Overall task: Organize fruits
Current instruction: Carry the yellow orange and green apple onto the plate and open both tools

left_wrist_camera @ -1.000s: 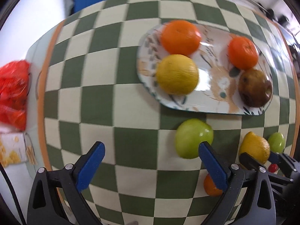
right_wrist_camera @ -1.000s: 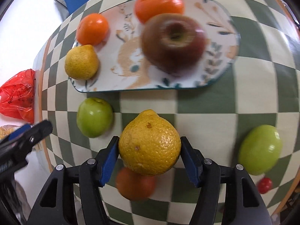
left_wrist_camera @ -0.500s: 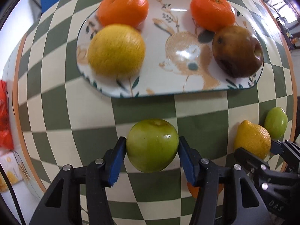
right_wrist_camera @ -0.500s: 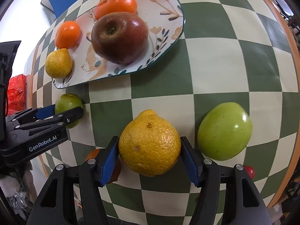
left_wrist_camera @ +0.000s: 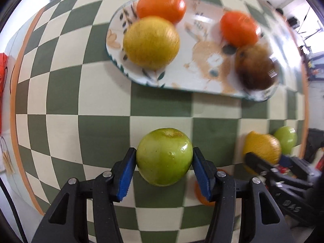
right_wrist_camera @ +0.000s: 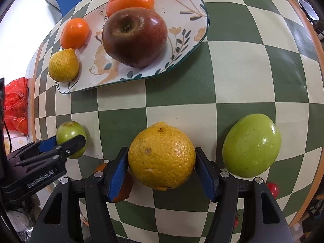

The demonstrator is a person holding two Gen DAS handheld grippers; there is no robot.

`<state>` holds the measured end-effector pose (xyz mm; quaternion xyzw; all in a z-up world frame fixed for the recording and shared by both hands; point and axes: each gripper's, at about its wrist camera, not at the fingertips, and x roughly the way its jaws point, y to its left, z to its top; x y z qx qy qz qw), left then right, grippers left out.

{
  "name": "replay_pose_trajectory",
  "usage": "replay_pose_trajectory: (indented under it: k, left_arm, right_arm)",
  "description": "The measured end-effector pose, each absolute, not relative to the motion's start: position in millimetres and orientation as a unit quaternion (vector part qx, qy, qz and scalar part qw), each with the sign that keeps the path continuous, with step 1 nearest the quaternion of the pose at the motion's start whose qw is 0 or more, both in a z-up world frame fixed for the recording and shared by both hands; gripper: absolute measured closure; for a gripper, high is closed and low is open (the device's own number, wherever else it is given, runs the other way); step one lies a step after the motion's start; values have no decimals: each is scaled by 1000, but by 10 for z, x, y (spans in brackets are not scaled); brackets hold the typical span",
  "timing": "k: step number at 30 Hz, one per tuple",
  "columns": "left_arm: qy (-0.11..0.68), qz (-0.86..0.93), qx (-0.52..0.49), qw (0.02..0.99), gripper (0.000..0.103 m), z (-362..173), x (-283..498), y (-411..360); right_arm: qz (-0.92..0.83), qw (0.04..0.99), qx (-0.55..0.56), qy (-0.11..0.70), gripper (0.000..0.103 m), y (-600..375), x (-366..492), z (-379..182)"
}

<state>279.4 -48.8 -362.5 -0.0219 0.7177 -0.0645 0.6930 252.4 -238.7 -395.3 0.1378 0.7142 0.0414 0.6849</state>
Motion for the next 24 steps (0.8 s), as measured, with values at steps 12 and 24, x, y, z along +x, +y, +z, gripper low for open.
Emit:
replay_pose_trajectory:
  k: [12, 24]
  left_arm:
    - [678, -102, -49, 726, 50, -2826, 3922, -980]
    - [732, -69, -43, 677, 50, -3349, 4332, -1082]
  right_arm:
    - [55, 730, 251, 633, 37, -2839, 3033, -3160]
    - [27, 724, 200, 660, 37, -3068, 3971, -3425]
